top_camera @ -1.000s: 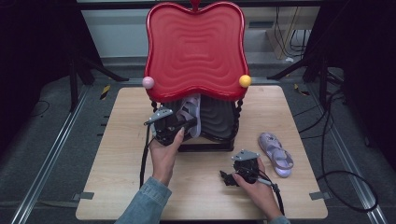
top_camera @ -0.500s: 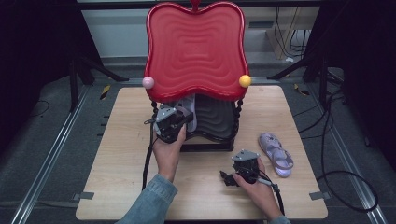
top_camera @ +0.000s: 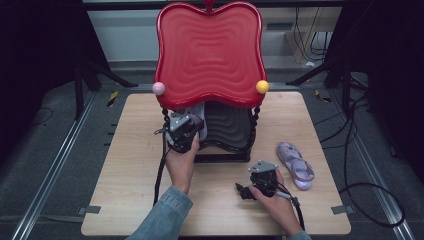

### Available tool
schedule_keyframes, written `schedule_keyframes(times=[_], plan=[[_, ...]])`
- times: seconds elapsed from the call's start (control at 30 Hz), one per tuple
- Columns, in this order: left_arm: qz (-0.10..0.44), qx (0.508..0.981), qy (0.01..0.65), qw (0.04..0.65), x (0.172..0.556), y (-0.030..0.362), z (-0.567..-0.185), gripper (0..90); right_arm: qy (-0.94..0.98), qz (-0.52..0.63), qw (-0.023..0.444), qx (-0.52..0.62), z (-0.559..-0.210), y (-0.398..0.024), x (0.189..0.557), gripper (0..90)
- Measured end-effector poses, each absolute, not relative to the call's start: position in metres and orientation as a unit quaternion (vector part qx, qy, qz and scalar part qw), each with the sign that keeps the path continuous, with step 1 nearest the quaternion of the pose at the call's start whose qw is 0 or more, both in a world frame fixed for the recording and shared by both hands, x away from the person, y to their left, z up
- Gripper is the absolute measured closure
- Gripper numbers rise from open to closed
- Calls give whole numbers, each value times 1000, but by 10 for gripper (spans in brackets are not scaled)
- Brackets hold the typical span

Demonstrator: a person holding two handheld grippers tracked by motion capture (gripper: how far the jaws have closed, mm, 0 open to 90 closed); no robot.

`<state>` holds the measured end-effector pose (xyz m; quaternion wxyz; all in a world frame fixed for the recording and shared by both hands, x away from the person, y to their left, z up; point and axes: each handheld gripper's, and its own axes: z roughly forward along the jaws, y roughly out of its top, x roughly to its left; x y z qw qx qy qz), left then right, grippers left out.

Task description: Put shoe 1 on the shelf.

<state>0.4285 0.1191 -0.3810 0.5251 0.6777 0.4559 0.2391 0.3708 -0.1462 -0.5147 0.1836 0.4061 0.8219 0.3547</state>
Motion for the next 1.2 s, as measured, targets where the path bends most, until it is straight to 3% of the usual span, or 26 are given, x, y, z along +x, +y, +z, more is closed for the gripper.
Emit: schedule_keyframes(times=[1.2], plan=[[234,669,483,514,438,93,-393,860,822,356,182,406,-515,-147,370,43]])
